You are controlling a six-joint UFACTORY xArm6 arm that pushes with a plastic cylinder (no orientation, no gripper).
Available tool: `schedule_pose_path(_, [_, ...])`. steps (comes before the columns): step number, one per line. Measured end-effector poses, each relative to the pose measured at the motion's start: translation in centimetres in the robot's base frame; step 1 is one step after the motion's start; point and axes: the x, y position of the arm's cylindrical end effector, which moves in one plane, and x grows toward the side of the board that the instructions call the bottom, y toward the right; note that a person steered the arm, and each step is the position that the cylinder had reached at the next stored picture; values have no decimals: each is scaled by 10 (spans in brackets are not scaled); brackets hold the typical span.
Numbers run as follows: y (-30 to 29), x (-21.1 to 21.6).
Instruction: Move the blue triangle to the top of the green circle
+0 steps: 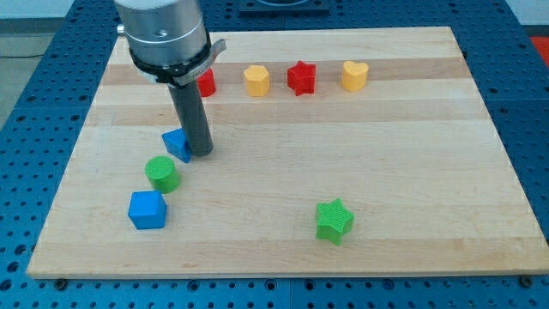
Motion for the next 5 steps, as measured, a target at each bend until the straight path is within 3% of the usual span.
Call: schedule_pose_path(5, [-14, 0])
